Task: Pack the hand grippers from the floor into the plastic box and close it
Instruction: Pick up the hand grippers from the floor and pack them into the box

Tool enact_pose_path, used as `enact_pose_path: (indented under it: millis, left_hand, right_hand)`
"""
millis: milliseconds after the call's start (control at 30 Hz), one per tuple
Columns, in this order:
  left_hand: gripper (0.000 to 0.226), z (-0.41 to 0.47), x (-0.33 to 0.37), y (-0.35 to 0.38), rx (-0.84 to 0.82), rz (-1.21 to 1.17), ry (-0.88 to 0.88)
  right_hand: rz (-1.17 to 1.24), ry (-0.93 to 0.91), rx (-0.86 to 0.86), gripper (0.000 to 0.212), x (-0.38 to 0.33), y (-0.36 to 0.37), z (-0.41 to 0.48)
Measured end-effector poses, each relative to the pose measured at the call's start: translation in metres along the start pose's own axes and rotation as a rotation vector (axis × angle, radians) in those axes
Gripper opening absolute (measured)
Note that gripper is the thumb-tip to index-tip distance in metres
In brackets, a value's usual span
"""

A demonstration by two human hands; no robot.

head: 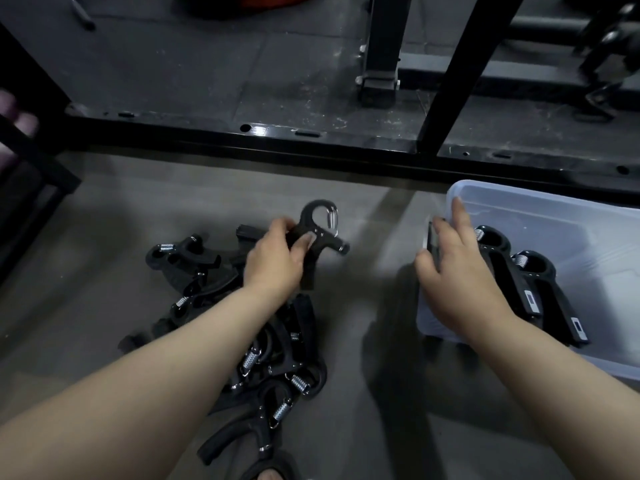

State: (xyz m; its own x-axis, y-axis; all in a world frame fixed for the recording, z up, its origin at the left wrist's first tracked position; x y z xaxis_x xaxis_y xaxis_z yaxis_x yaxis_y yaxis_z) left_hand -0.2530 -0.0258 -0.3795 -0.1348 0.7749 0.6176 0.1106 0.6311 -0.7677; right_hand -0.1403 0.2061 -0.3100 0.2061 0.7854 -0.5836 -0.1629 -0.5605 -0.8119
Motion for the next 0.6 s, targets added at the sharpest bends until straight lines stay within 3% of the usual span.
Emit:
enact_pose_path:
  millis: [67,167,233,300,433,600]
  left_hand:
    - [0.021,-0.009,0.015,0.014,-0.191,-0.362,-0.193]
    - [0.024,-0.031,0.039,0.037,-0.659,-0.836,-0.423]
    - [0.034,-0.046,0.052,0.044,-0.95,-0.933,-0.434]
    - [0.039,-0.059,0.064,0.045,-1.134,-0.913,-0.357]
    - [0.041,-0.083,0.088,0.045,-1.318,-0.928,-0.305]
    - [0.04,-0.089,0.096,0.048,-1.361,-1.009,-0.307]
  right_hand:
    - [0.001,0.005,0.0,0.054,0.0,0.0,0.0]
    - [0.002,0.011,-0.002,0.054,0.001,0.0,0.0]
    - [0.001,0.016,0.0,0.054,0.002,0.0,-0.001]
    - [0.005,0.018,-0.001,0.054,0.003,0.0,-0.002]
    - [0.062,0.003,0.003,0.048,0.003,-0.002,-0.002]
    - [0.1,-0.001,0.0,0.045,0.005,-0.002,-0.001]
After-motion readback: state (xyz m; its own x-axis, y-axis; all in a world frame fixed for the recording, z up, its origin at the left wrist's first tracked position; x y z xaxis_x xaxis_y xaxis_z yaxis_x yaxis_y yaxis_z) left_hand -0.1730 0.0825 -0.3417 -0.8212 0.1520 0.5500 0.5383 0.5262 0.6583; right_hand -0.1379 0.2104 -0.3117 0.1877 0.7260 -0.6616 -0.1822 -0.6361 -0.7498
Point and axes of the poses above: each hand's wrist, its own z-axis towards the middle knuckle, its own y-axis out of the palm, x = y × z, the point moved 5 cm from there along z, towards the middle knuckle, and after that the axes turned 9 degrees about -y, right-handed, at the moved point
